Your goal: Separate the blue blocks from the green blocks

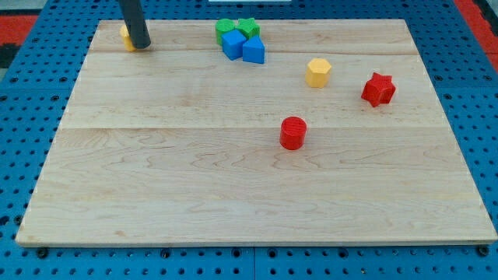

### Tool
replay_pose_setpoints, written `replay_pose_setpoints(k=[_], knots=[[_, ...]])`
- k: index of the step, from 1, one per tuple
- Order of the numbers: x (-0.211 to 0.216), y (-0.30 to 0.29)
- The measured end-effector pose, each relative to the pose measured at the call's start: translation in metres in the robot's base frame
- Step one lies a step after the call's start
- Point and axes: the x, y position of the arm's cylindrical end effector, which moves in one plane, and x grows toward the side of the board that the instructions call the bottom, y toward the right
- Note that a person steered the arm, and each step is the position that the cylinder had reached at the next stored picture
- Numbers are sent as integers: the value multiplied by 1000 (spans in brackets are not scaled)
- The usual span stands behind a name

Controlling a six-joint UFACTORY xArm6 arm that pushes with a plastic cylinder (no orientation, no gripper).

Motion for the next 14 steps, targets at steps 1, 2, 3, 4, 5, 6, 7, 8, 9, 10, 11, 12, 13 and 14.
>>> replay_pose_setpoints(k=[1,2,3,4,5,6,7,8,9,10,11,12,13,14], knots=[[0,11],[0,11],[0,14],[0,24],[0,34],[0,104],[-13,126],[-37,133],[-44,105],[-54,67],[-60,72],[-60,84],[-60,110],[-59,146]])
